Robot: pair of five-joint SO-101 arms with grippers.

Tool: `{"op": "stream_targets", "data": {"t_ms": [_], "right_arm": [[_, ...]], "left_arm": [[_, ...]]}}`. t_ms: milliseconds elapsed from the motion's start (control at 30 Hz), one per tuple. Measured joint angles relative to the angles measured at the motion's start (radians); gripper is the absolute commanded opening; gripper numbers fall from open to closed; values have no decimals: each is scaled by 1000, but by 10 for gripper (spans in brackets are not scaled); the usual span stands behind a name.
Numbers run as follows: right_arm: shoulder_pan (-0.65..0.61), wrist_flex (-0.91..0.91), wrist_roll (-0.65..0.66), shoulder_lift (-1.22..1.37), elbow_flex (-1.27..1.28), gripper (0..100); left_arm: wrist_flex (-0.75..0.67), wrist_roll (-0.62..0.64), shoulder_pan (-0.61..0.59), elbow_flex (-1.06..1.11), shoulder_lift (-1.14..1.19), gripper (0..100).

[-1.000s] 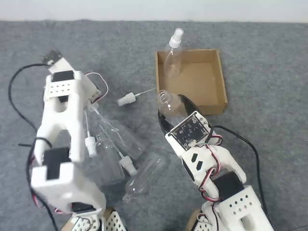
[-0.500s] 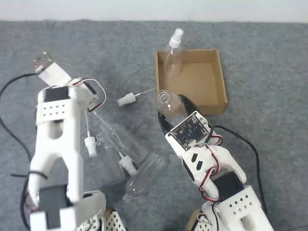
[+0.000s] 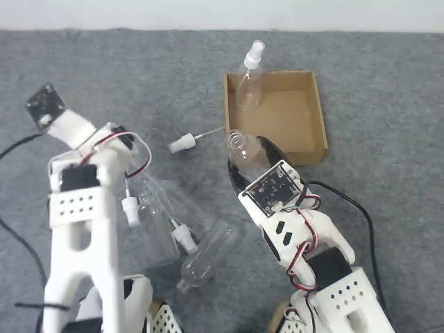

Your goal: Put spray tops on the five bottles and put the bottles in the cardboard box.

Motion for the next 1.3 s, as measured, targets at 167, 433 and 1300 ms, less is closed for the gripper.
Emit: {"op": "stream_targets", "data": {"t_ms": [167,433,1300], "right_arm": [[0,0,0,0,0,45],[0,0,0,0,0,45],[-2,-133,0,0,80,41]], "left_arm": [[-98,5,-32,98,-104,12],[-135,0,-43,160,-219,12],[-135,186,-252,170,-302,12]]}}
